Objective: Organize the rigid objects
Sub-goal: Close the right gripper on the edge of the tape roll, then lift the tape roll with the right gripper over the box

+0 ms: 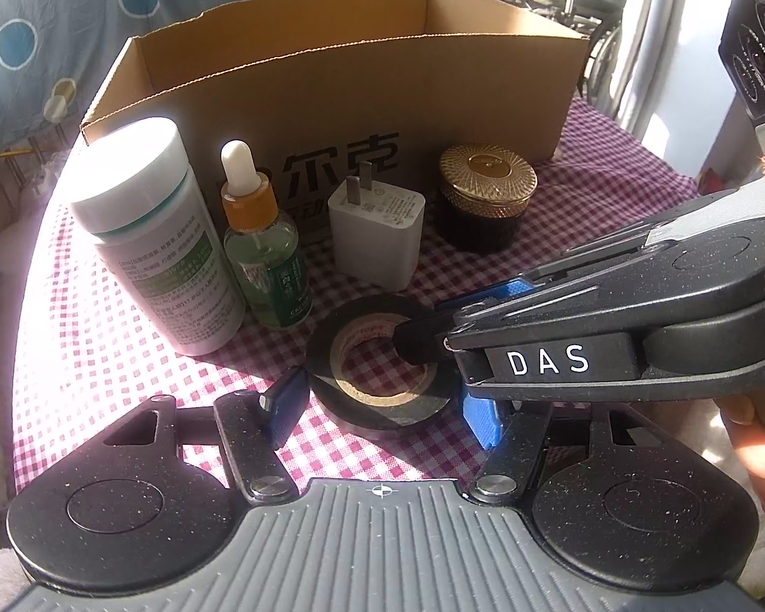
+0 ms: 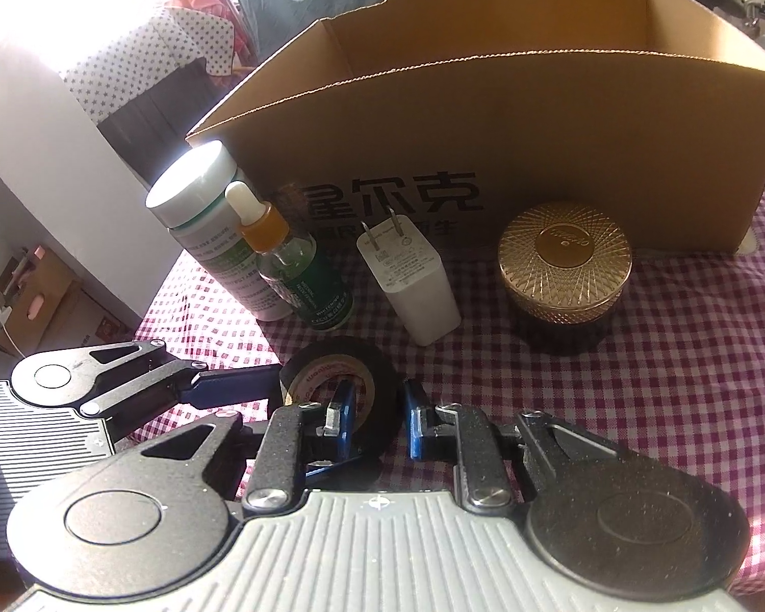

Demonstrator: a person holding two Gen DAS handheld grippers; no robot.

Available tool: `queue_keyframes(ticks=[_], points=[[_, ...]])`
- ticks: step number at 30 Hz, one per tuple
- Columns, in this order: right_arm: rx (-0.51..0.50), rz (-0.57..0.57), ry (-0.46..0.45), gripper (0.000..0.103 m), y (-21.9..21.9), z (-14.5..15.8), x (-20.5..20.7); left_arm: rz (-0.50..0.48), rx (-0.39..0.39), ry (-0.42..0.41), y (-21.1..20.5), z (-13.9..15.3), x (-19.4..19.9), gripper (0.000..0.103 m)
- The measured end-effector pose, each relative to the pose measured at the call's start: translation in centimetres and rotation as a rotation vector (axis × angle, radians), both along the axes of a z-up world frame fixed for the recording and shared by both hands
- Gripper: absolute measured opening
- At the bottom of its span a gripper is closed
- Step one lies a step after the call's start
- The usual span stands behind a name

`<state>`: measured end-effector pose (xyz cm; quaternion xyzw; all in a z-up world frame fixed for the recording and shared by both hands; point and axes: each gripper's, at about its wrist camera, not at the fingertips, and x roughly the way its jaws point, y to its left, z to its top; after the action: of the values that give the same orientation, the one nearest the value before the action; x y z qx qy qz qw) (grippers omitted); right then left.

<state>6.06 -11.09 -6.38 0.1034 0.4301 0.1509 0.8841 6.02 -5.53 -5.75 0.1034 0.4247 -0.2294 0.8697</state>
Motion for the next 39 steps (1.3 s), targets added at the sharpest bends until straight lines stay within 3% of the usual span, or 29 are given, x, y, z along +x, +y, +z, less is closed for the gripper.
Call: queue_keyframes(ticks=[8, 16, 25, 32, 39], points=[[-0.004, -0.014, -0.055, 0.022, -0.2, 2.2, -1.6, -0.001, -0.021, -0.057, 0.3, 2.3, -1.6, 0.065], [-0.014, -0.022, -0.216, 0.022, -0.5, 7.9, -3.7, 0.005, -0.068, -0.191, 0.8, 7.5, -3.0, 0.065], [-0.019, 0.014, -0.359, 0.022, -1.0, 14.2, -0.4, 0.034, -0.119, -0.275, 0.5, 13.2, 0.9, 0.065], [0.008, 0.068, -0.281, 0.023, -2.1, 16.3, 8.1, 0.061, -0.097, -0.219, -0.3, 14.8, 7.5, 0.065], [0.053, 0.099, -0.07, 0.023, -3.7, 13.8, 19.1, 0.08, -0.05, -0.022, -0.6, 12.7, 16.2, 0.065]])
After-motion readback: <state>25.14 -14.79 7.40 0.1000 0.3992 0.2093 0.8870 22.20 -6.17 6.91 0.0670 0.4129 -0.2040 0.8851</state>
